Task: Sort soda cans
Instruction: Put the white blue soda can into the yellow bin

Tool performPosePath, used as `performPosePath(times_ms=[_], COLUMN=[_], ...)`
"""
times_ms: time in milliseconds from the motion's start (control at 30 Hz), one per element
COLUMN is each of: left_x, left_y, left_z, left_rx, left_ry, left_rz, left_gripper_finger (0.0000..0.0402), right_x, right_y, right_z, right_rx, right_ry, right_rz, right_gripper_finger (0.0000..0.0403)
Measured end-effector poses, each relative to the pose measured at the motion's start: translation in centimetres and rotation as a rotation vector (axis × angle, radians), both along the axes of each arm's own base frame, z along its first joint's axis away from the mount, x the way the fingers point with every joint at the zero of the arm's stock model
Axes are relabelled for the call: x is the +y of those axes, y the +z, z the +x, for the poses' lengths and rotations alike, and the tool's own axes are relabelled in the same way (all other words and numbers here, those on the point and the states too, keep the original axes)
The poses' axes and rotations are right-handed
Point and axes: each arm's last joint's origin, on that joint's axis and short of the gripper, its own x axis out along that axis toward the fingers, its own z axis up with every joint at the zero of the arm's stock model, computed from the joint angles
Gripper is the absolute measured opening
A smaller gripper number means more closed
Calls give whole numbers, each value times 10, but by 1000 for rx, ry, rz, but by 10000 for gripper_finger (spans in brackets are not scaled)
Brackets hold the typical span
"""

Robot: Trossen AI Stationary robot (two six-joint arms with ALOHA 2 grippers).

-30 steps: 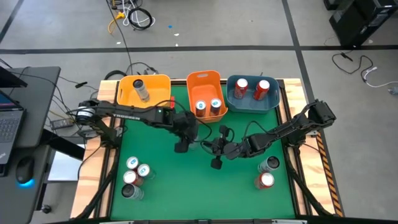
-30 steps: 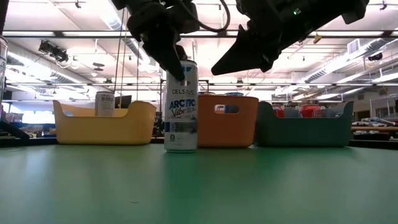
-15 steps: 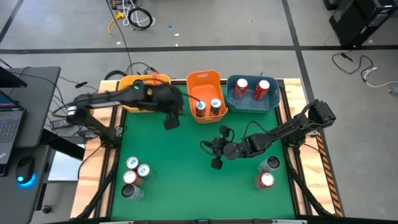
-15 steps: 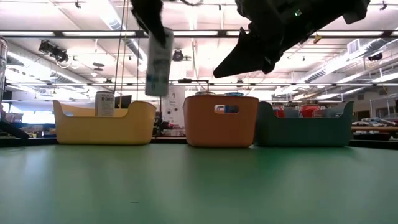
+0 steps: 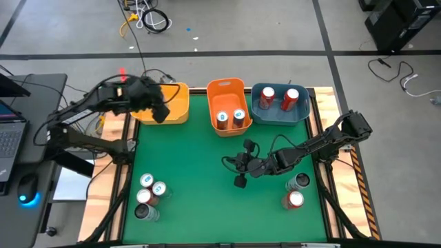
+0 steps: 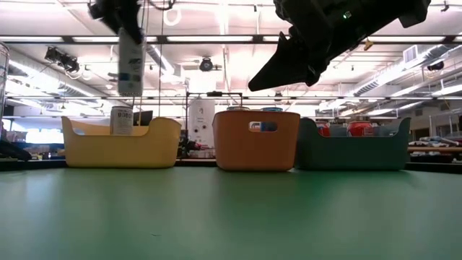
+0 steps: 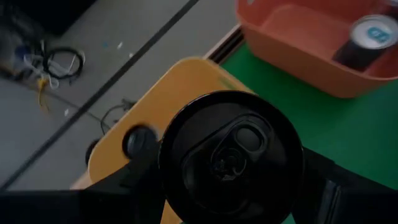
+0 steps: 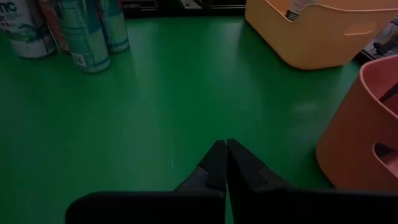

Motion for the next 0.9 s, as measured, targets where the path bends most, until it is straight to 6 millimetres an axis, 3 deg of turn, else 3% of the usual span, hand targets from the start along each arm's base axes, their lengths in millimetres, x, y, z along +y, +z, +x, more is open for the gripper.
performPosePath(times_ms=[367,900], left_x=[-7,6], left_y=[-50,-109], left_z=[-52,-61], left_rx=[-50,-77], left_ry=[210,328], left_rz=[18,-13], left_gripper_finger=[251,251], right_x=[0,0], right_y=[0,2], right_z=[0,1], right_rx=[-5,-22], right_ry=[0,3], right_rz=[2,3], right_gripper_finger=[0,0])
